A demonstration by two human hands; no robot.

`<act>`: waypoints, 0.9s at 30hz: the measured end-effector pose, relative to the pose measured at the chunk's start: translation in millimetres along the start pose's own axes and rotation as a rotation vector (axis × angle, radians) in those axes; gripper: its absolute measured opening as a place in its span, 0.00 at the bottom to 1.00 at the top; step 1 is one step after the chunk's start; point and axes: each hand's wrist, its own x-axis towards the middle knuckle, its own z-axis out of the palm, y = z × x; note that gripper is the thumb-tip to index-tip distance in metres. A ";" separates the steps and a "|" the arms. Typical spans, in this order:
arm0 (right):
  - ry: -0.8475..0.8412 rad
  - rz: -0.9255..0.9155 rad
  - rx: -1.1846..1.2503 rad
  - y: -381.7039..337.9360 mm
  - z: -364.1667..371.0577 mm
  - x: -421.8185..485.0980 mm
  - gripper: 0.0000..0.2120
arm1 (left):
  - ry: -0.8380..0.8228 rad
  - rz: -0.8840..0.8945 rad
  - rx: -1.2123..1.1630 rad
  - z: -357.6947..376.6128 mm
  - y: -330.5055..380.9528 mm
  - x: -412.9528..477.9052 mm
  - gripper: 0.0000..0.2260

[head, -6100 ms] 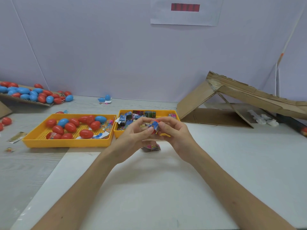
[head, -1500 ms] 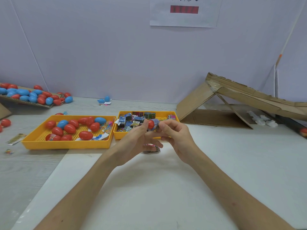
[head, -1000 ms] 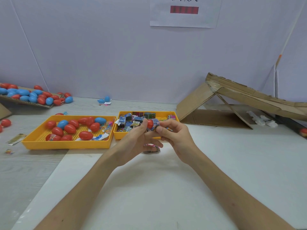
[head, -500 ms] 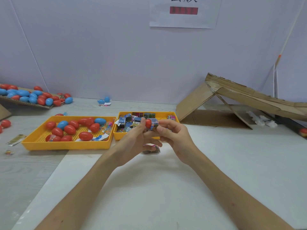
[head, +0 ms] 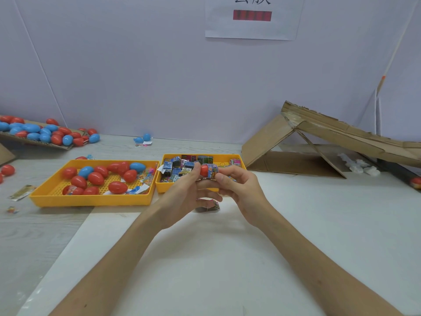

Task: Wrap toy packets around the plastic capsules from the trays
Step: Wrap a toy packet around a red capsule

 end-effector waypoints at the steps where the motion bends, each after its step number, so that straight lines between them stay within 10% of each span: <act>1: -0.003 -0.002 0.000 0.3 -0.3 0.2 0.11 | -0.004 0.002 -0.002 -0.1 0.0 -0.1 0.24; 27: -0.102 -0.069 -0.136 6.1 -1.7 2.3 0.22 | 0.022 0.047 0.042 -4.3 0.3 -2.7 0.20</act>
